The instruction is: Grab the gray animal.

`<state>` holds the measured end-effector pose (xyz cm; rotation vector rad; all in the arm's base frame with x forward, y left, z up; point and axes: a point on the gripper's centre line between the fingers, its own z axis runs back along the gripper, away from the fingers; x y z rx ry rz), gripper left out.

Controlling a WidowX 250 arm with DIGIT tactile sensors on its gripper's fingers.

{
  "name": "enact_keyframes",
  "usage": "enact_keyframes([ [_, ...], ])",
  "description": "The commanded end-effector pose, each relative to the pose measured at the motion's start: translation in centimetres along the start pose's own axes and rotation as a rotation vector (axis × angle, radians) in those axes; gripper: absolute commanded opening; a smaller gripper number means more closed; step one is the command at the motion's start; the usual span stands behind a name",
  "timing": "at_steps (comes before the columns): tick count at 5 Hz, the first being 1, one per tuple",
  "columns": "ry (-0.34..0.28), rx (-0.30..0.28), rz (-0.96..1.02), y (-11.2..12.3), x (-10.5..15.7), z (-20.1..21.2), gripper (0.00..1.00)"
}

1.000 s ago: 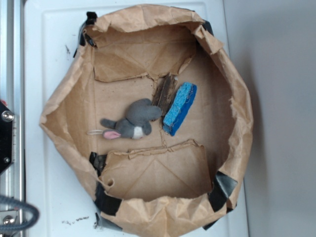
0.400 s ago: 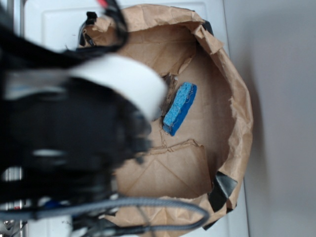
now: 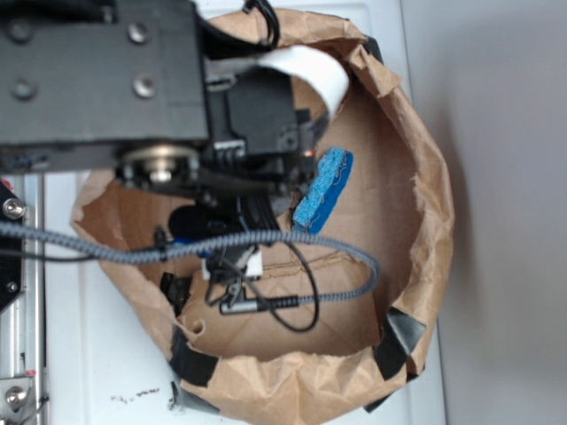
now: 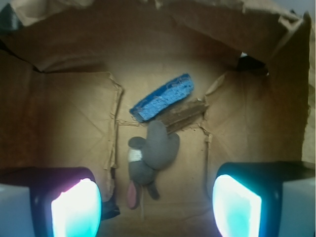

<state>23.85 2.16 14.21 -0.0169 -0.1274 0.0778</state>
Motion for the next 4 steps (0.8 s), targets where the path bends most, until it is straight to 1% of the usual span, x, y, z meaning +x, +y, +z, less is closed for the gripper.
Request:
enact_keyframes([
  [1,-0.050,0.002,0.002,0.1,0.7,1.3,1.00],
  [2,-0.019,-0.001,0.049,0.6,1.1,-1.9,1.00],
  [4,-0.010,0.011,0.142,0.1,0.6,-6.3,1.00],
])
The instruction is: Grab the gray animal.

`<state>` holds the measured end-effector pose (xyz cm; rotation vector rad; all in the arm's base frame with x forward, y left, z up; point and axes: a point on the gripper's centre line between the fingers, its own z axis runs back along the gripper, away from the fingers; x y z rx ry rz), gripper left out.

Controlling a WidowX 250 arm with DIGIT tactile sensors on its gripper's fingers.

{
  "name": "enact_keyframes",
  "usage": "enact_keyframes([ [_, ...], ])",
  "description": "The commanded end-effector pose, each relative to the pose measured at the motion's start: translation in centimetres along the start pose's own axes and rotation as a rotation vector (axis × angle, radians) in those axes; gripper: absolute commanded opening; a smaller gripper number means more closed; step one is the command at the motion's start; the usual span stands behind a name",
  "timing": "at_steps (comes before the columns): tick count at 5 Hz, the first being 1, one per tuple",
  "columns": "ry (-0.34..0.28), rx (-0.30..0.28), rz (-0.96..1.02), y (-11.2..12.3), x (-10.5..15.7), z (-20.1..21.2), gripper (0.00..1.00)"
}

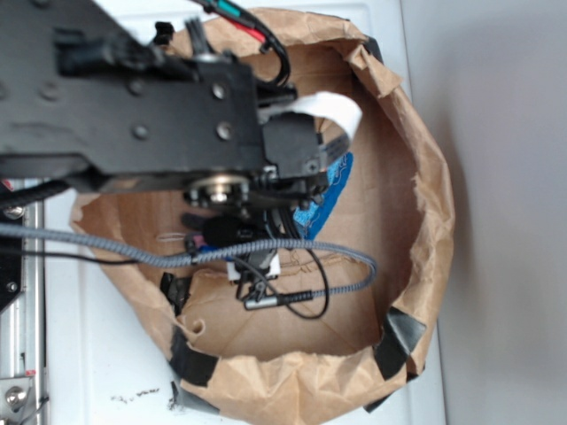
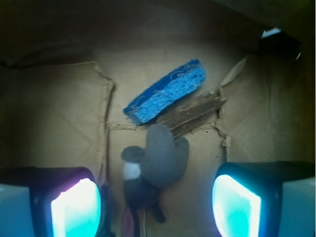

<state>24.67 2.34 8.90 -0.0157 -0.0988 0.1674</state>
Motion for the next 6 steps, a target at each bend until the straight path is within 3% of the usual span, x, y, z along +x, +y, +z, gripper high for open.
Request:
enact_keyframes([
  [1,-0.084,0.044,0.067,-0.5,0.6,-3.8,1.00],
  [2,-0.123,0.067,0.063,-1.1,1.0,-6.1,1.00],
  [3,-0.132,0.081,0.098,-1.3,1.2,-6.6,0.00],
  [4,-0.144,0.109,0.136,-1.3,1.3,-6.6,0.00],
  [5,-0.139,0.086,0.122,-1.2,1.1,-4.5,0.00],
  [6,-0.097,0.015,0.146,-0.8,1.2,0.5,0.00],
])
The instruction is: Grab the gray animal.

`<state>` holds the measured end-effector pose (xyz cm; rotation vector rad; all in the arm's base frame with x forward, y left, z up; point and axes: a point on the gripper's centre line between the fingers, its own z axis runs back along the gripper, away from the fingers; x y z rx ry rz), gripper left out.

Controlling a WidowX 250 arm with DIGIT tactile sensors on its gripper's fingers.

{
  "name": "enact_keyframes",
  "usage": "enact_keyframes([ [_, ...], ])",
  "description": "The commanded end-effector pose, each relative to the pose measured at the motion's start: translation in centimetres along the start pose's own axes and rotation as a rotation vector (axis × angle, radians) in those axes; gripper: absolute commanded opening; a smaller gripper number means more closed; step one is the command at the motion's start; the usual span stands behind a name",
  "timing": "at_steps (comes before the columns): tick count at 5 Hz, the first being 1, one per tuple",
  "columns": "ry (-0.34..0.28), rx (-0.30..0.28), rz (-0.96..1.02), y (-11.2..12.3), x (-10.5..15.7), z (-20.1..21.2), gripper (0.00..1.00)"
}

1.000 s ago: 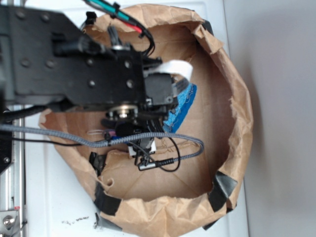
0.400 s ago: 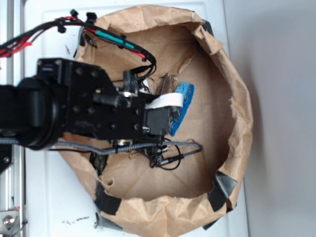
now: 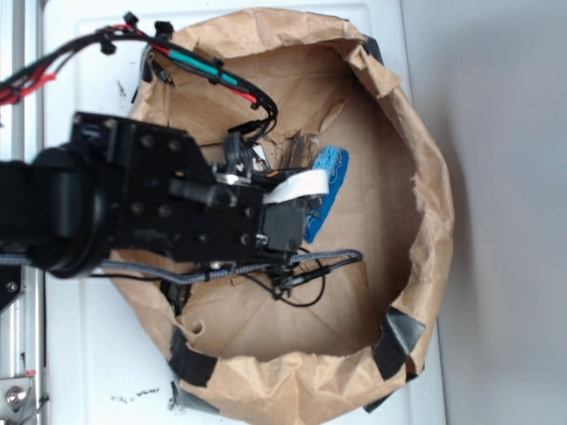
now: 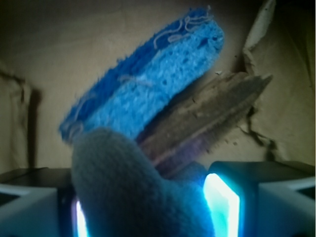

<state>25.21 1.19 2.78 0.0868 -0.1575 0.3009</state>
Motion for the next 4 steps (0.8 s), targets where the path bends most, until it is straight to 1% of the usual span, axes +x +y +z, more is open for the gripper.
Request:
enact_keyframes([
  [1,0.005,-0.114,0.071,2.4,3.5,11.1,0.00],
  [2,0.020,-0.106,0.066,3.5,5.0,15.2,0.00],
  [3,0.009,-0.176,0.048,4.8,5.7,16.2,0.00],
  [4,-0.015,-0.162,0.066,5.6,5.4,16.5,0.00],
])
